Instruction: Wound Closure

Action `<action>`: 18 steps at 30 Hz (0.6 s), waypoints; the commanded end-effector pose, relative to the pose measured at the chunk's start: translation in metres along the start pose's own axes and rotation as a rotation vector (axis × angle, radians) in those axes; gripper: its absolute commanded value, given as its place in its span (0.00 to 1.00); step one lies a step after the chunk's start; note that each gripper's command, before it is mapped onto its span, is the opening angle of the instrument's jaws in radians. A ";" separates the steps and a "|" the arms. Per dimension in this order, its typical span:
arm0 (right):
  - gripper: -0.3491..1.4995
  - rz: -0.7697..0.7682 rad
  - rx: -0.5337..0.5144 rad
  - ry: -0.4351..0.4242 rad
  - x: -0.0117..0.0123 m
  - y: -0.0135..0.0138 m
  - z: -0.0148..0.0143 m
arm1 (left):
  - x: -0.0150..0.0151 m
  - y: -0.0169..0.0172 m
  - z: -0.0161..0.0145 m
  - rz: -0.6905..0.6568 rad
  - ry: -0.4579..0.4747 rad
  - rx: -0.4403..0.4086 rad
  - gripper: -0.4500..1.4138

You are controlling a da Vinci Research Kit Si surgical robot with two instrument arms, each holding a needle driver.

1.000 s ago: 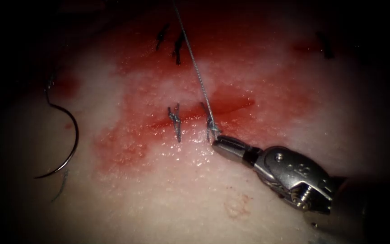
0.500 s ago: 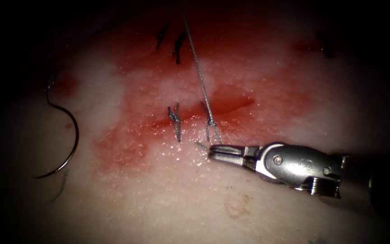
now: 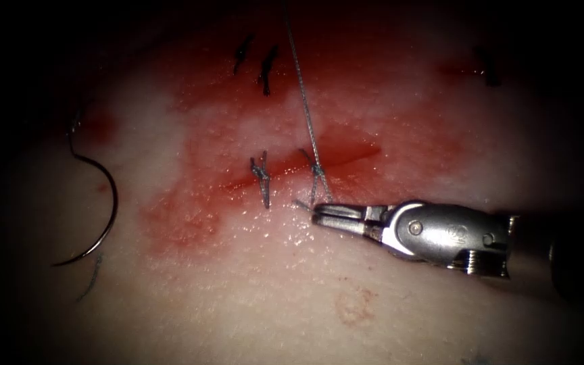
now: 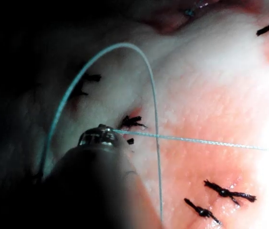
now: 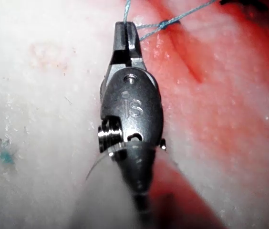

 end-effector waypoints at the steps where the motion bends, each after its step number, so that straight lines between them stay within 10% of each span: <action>1: 0.00 -0.004 0.017 -0.008 -0.0009 -0.0015 0.0012 | 0.0002 -0.0006 0.0007 0.009 -0.013 0.007 0.00; 18: 0.00 -0.017 0.085 -0.088 -0.0017 -0.0045 0.0024 | -0.0010 -0.0027 -0.0002 0.055 -0.067 0.080 0.00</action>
